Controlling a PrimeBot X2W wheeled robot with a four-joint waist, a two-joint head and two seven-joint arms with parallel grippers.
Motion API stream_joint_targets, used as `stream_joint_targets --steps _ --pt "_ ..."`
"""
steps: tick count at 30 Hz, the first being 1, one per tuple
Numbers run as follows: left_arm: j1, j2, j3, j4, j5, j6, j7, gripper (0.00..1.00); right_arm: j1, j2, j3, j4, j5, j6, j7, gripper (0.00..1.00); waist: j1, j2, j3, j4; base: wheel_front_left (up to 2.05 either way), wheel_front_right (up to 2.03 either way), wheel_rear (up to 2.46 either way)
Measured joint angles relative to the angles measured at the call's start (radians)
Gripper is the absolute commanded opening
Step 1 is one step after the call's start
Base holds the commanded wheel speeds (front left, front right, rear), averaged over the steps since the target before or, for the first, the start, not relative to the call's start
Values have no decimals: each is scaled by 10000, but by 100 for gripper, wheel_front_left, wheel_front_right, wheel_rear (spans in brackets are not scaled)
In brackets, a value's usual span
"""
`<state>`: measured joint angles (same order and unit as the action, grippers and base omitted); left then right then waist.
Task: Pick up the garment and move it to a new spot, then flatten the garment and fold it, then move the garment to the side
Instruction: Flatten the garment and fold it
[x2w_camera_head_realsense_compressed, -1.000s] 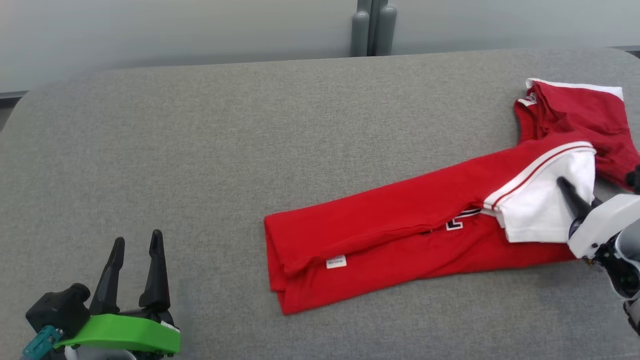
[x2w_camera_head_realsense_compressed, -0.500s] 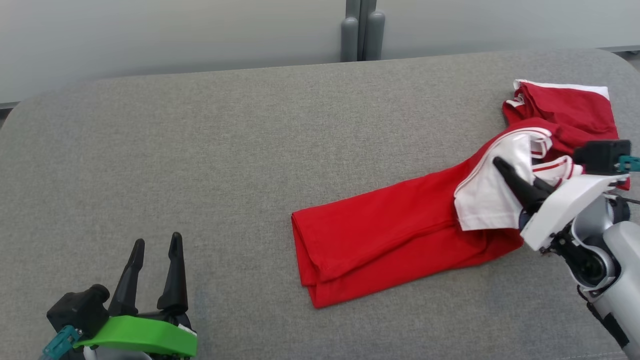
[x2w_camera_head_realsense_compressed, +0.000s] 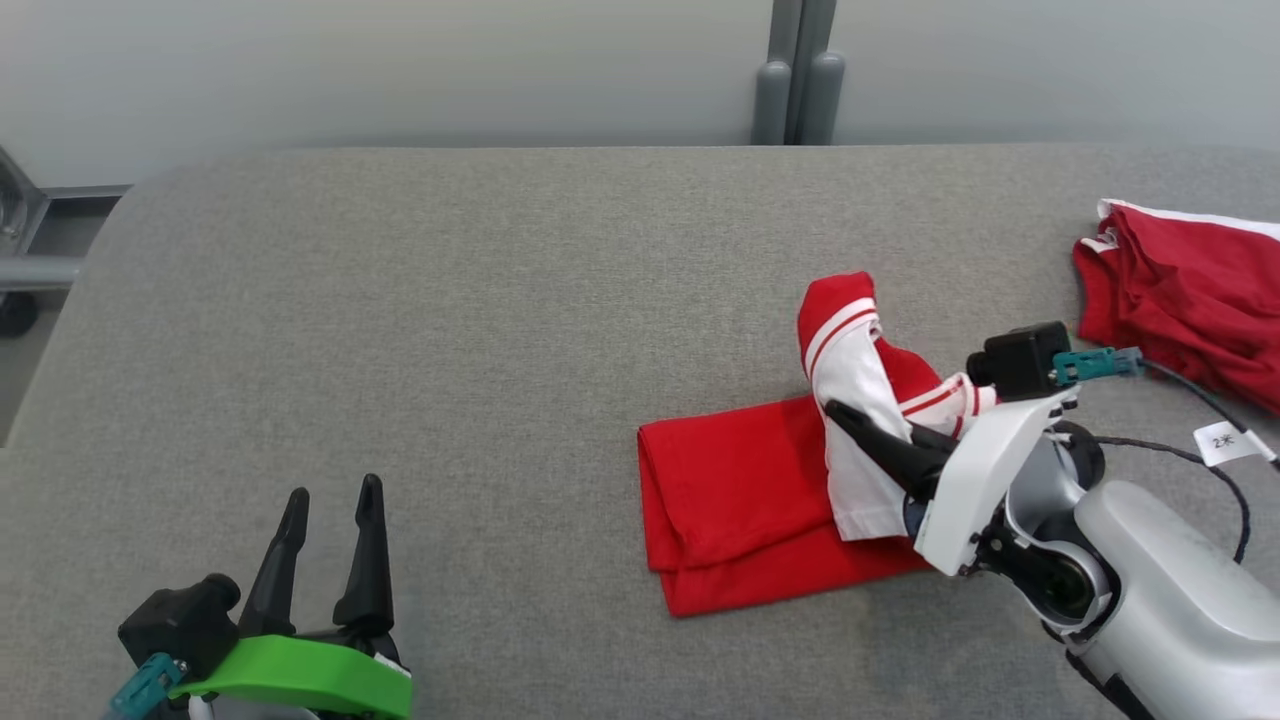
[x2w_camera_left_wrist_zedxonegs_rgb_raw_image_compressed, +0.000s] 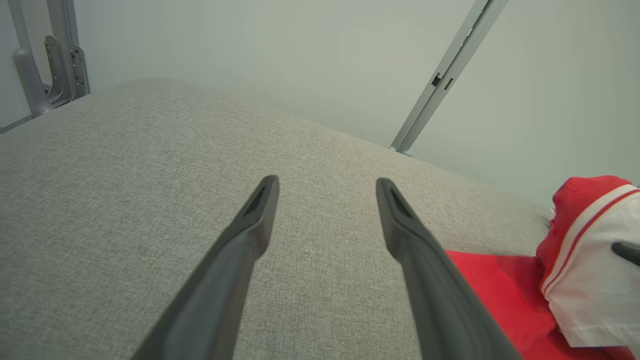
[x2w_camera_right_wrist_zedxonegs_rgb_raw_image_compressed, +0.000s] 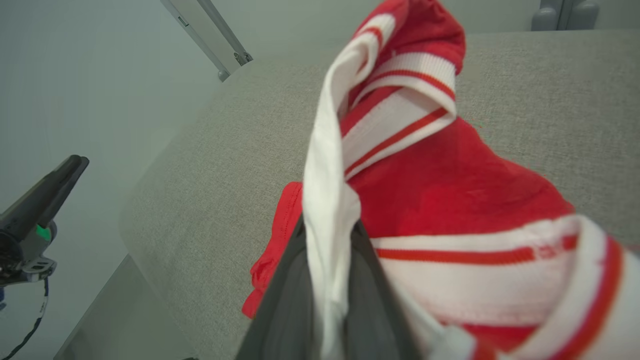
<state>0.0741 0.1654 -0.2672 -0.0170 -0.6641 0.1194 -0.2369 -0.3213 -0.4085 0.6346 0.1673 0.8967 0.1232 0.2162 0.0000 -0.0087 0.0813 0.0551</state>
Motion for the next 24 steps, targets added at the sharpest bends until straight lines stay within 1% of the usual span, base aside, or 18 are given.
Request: stream_joint_targets --steps 9,14,15,17,18,19,24 --pt "23 -167 -201 75 0 0 75 100 0 1110 391 1103 17 -40 284 0 0 0 -136 764 0 0 0" --pt "35 -198 -249 86 0 0 79 100 -2 1490 525 1852 -56 -368 313 0 0 0 -171 1175 0 0 0" --pt "35 -199 -251 88 0 2 79 100 -13 1532 525 2004 -107 -453 313 13 0 0 -174 1249 0 0 0" --pt "40 -199 -240 92 0 2 79 100 -79 1557 579 2238 -293 -472 313 44 0 0 -177 1386 0 0 0" --pt "49 -199 -224 94 0 2 77 100 -141 1576 610 2330 -351 -472 313 80 0 0 -178 1448 0 0 0" --pt "75 -199 -184 94 0 2 77 100 -217 1613 662 2380 -362 -472 313 100 0 0 -181 1495 0 0 0" --pt "246 -180 88 102 0 2 73 100 -616 1923 1110 2328 -642 -393 313 100 0 0 -219 1486 0 0 0"
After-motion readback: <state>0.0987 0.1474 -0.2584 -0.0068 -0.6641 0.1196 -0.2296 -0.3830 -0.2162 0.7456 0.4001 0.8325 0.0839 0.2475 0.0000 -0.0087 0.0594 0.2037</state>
